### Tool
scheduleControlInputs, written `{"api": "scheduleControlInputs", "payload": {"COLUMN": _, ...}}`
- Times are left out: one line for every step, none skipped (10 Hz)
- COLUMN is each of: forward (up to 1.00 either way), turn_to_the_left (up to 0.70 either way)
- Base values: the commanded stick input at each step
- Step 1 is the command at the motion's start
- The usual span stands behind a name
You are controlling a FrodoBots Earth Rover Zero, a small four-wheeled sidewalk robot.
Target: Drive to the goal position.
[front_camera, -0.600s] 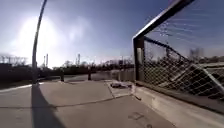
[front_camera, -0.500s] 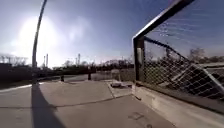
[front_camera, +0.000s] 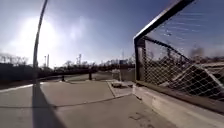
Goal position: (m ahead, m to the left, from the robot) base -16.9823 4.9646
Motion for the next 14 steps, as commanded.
{"api": "scheduleControlInputs", "payload": {"forward": 0.00, "turn_to_the_left": 0.70}}
{"api": "scheduleControlInputs", "payload": {"forward": 0.00, "turn_to_the_left": 0.70}}
{"api": "scheduleControlInputs", "payload": {"forward": 0.00, "turn_to_the_left": 0.70}}
{"api": "scheduleControlInputs", "payload": {"forward": 0.00, "turn_to_the_left": 0.70}}
{"api": "scheduleControlInputs", "payload": {"forward": 0.00, "turn_to_the_left": 0.70}}
{"api": "scheduleControlInputs", "payload": {"forward": 0.00, "turn_to_the_left": 0.70}}
{"api": "scheduleControlInputs", "payload": {"forward": 0.00, "turn_to_the_left": 0.70}}
{"api": "scheduleControlInputs", "payload": {"forward": 0.00, "turn_to_the_left": 0.70}}
{"api": "scheduleControlInputs", "payload": {"forward": 0.00, "turn_to_the_left": 0.70}}
{"api": "scheduleControlInputs", "payload": {"forward": 0.00, "turn_to_the_left": 0.70}}
{"api": "scheduleControlInputs", "payload": {"forward": 0.00, "turn_to_the_left": 0.70}}
{"api": "scheduleControlInputs", "payload": {"forward": 0.00, "turn_to_the_left": 0.70}}
{"api": "scheduleControlInputs", "payload": {"forward": 0.00, "turn_to_the_left": 0.70}}
{"api": "scheduleControlInputs", "payload": {"forward": 0.00, "turn_to_the_left": 0.70}}
